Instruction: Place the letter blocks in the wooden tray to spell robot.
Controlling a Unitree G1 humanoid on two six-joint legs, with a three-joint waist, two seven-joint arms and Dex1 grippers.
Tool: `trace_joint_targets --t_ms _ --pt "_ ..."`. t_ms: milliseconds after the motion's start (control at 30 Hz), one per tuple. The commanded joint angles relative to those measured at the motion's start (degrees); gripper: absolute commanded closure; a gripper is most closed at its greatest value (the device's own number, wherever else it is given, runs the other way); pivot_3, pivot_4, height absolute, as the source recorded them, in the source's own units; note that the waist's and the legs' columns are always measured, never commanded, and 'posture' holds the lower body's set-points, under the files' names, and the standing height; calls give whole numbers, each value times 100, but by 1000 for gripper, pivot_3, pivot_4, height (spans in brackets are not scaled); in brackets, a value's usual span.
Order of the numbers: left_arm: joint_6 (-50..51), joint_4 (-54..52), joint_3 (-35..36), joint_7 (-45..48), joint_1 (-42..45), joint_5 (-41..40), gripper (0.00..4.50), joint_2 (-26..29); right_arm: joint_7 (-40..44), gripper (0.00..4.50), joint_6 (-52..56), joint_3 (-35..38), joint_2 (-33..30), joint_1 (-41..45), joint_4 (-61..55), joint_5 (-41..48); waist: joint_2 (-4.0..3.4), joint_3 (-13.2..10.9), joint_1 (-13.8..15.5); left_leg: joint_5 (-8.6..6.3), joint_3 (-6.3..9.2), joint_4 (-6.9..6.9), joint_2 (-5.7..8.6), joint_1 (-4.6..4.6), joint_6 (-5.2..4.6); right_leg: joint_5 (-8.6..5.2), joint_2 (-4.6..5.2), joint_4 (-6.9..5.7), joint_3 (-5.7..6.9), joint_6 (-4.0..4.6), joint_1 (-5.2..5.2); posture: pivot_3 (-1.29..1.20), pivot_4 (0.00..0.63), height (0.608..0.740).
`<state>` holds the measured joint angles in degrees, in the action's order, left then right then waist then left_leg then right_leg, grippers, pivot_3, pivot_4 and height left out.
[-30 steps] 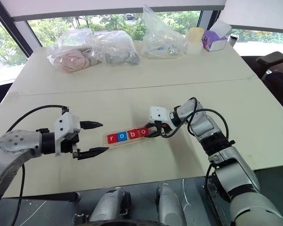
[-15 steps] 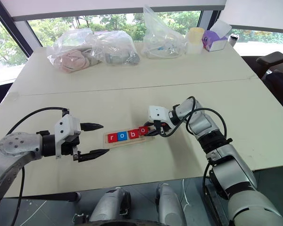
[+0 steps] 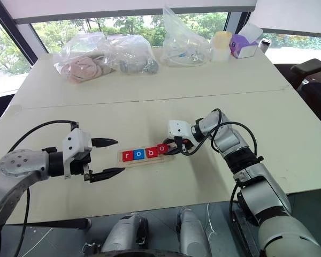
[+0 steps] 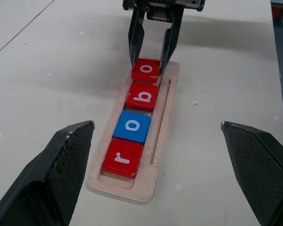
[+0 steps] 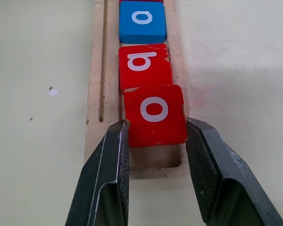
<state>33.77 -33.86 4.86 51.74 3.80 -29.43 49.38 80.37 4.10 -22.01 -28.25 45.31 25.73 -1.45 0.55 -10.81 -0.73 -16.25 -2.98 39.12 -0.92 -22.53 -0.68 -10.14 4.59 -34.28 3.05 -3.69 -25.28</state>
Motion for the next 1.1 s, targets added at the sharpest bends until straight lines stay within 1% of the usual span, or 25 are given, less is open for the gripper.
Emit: trace_joint_targets --t_ms 33,867,900,933,1000,1033,1067,1100 --pt "5 -127 31 -30 75 -74 0 -11 54 3373 78 112 -3 171 -274 125 0 0 -2 0 0 0 0 0 0 0 0 0 0 0 0 0 150 740" --pt "56 -108 -25 -24 196 -60 0 -42 96 3373 57 44 -67 110 -275 8 0 0 -2 0 0 -1 0 0 0 0 0 0 0 0 -1 0 150 740" --pt "57 -108 -25 -24 197 -61 0 -42 102 2317 60 43 -67 111 -282 11 0 0 -1 0 1 -1 0 0 0 0 0 0 0 0 -1 0 150 740" --pt "58 -108 -26 -23 199 -61 0 -42 108 1884 70 44 -67 113 -295 16 0 0 -1 0 1 -1 0 0 0 0 0 0 0 0 -1 0 150 740" --pt "59 -108 -31 -23 202 -58 0 -41 150 800 152 65 -69 122 -359 68 0 0 -1 0 1 -1 0 0 0 0 0 0 0 0 -1 0 150 740" --pt "52 -97 -31 -17 202 -55 0 -41 164 334 185 69 -66 130 -377 82 0 0 -1 0 1 -1 0 0 0 0 0 0 0 0 -1 0 150 740" --pt "46 -89 -33 -14 203 -51 0 -41 172 71 201 71 -67 136 -388 87 0 0 -1 0 0 -1 0 0 0 0 0 0 0 0 -1 0 150 740" --pt "43 -86 -38 -13 206 -49 0 -44 179 71 222 71 -75 142 -399 84 0 0 -1 0 0 -1 0 0 0 0 0 0 0 0 -1 0 150 740"
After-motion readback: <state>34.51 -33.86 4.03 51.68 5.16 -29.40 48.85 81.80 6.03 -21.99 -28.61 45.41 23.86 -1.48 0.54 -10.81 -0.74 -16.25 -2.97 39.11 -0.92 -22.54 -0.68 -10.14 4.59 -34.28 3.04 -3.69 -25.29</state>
